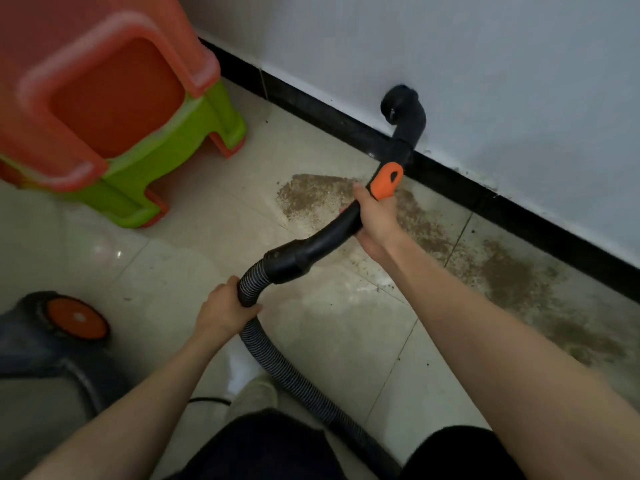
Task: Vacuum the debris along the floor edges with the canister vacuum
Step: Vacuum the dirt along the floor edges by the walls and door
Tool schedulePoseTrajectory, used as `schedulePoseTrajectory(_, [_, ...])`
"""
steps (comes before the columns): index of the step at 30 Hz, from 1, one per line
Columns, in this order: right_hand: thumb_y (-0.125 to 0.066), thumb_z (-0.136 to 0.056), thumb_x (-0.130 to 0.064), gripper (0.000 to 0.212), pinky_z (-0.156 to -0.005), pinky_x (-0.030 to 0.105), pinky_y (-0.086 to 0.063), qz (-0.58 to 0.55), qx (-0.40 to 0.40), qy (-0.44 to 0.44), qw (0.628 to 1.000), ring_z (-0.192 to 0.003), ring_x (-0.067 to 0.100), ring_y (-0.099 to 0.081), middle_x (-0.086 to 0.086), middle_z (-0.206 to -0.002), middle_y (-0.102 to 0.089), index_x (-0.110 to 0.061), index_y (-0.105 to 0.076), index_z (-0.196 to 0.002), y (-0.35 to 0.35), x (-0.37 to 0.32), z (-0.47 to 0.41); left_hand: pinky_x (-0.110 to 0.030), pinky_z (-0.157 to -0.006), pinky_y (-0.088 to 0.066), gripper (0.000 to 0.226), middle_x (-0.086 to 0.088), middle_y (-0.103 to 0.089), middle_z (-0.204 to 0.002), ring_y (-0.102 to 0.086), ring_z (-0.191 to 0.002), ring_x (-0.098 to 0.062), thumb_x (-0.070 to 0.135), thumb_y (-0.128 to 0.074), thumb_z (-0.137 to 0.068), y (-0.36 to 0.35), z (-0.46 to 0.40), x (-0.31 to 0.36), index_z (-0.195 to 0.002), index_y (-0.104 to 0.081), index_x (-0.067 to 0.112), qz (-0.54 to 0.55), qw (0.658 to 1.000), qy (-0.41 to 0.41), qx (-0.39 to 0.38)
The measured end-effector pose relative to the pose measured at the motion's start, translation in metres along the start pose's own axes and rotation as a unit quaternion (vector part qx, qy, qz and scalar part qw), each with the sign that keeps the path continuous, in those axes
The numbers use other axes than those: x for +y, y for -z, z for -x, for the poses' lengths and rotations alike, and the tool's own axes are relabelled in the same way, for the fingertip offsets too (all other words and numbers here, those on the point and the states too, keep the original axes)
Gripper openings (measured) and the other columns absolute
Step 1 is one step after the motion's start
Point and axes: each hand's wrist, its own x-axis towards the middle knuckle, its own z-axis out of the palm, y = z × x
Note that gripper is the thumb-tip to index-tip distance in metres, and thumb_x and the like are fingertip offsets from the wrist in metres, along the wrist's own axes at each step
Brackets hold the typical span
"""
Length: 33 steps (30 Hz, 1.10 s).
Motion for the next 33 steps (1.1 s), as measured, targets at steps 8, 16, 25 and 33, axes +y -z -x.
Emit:
schedulePoseTrajectory(8, [-0.053, -0.099, -0.015, 0.009, -0.067, 0.034, -0.051, 0.059, -0.124, -0.007, 0.991, -0.065, 0.018, -0.057, 0.008, -0.074, -0.053, -0.009, -0.048, -0.095, -0.04, -0.082, 0.127, -0.041, -0.075, -0.049, 0.04, -0.015, -0.057, -0.103, -0.058, -0.095, -0.035, 0.022, -0.07, -0.083, 0.087, 0.119, 0.015, -0.113, -0.05, 0.005, 0.065, 0.992, 0.069, 0.087])
schedulePoseTrajectory(16, [-0.052, -0.101, -0.019, 0.01, -0.064, 0.034, -0.05, 0.048, -0.107, -0.051, 0.992, -0.06, 0.017, -0.054, 0.006, -0.068, -0.051, -0.017, -0.046, -0.093, -0.048, -0.127, 0.244, -0.043, -0.079, -0.049, 0.042, -0.016, -0.057, -0.107, -0.058, -0.1, -0.038, 0.022, -0.071, -0.082, 0.163, 0.243, 0.029, -0.114, -0.051, 0.005, 0.079, 0.992, 0.07, 0.072])
schedulePoseTrajectory(25, [-0.057, -0.098, -0.028, 0.022, -0.095, 0.042, -0.048, 0.085, -0.127, -0.041, 0.987, -0.084, 0.018, -0.056, 0.001, -0.089, -0.055, -0.016, -0.044, -0.112, -0.083, -0.191, 0.308, -0.031, -0.097, -0.038, 0.054, -0.006, -0.052, -0.126, -0.049, -0.119, -0.024, 0.016, -0.07, -0.082, 0.234, 0.282, 0.064, -0.131, -0.049, 0.012, 0.203, 0.976, -0.008, 0.072])
schedulePoseTrajectory(33, [-0.056, -0.099, -0.023, 0.018, -0.085, 0.041, -0.048, 0.075, -0.143, -0.031, 0.986, -0.071, 0.019, -0.054, 0.004, -0.076, -0.051, -0.014, -0.041, -0.098, -0.101, -0.236, 0.347, -0.027, -0.095, -0.035, 0.057, 0.001, -0.048, -0.128, -0.045, -0.119, -0.014, 0.031, -0.07, -0.084, 0.303, 0.3, 0.116, -0.134, -0.047, 0.017, 0.214, 0.966, -0.128, 0.067])
